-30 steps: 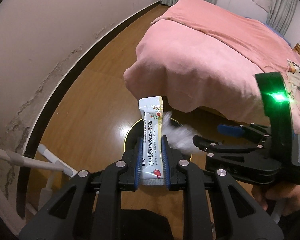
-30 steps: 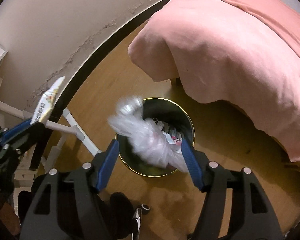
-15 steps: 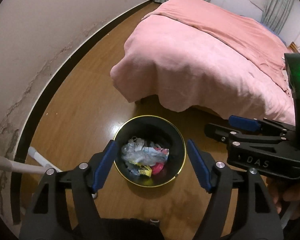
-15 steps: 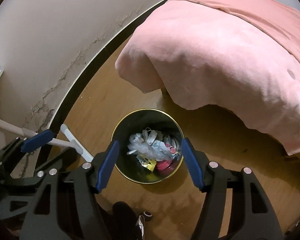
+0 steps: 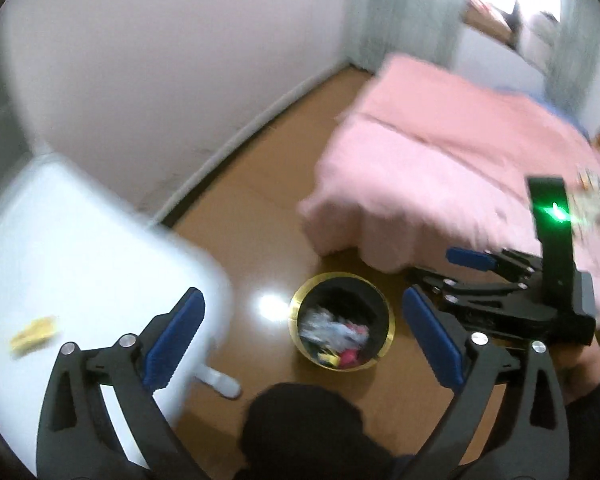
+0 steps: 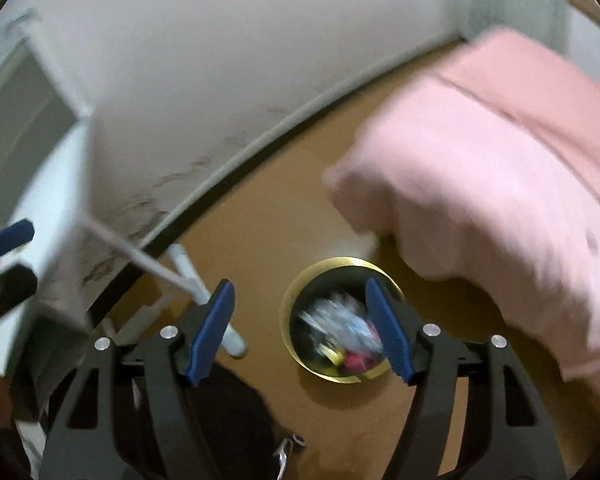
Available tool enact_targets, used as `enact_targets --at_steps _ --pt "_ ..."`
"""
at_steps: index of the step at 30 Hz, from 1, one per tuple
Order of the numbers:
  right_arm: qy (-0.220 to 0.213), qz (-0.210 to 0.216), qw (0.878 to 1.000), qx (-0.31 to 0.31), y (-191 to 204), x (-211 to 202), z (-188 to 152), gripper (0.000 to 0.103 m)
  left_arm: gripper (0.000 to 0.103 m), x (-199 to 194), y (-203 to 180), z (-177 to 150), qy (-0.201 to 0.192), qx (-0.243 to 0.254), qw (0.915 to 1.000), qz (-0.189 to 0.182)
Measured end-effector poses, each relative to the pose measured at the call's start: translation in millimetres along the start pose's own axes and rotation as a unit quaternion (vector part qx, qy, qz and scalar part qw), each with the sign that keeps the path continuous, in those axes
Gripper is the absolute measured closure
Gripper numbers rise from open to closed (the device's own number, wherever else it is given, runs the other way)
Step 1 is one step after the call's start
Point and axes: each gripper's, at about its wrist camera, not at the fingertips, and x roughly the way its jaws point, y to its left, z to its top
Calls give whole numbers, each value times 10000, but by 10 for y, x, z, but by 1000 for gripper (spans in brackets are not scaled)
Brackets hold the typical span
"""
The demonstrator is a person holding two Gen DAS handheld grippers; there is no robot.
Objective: Collect trash
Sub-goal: 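Move both open tools back to the desk, then grasp the pink snack box with the left tool while the right tool grasps the yellow stick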
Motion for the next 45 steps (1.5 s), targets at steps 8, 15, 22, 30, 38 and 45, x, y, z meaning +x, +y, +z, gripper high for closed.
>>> enact_targets --at_steps 8,15,22,30,38,45 --pt "-377 1635 9633 -2096 1935 -140 359 27 7 -903 1914 -528 -189 -1589 9663 2016" --pt "96 1977 9177 -3444 2944 321 374 26 7 -1122 3188 -1031 -11 -3116 9039 2931" --pt "467 1910 8958 -3986 3165 657 374 26 7 -895 3633 -1130 286 -3010 9010 3112" --pt "377 1982 8767 -4367 3323 669 286 42 7 -793 3858 -1053 252 -2698 9127 3059" --pt "377 1990 8884 -4120 3366 626 259 89 61 -854 3577 -1009 143 -2414 9328 2671" --pt "137 1628 9332 -3201 2956 434 343 90 61 -800 2858 -816 93 -2014 9537 2232"
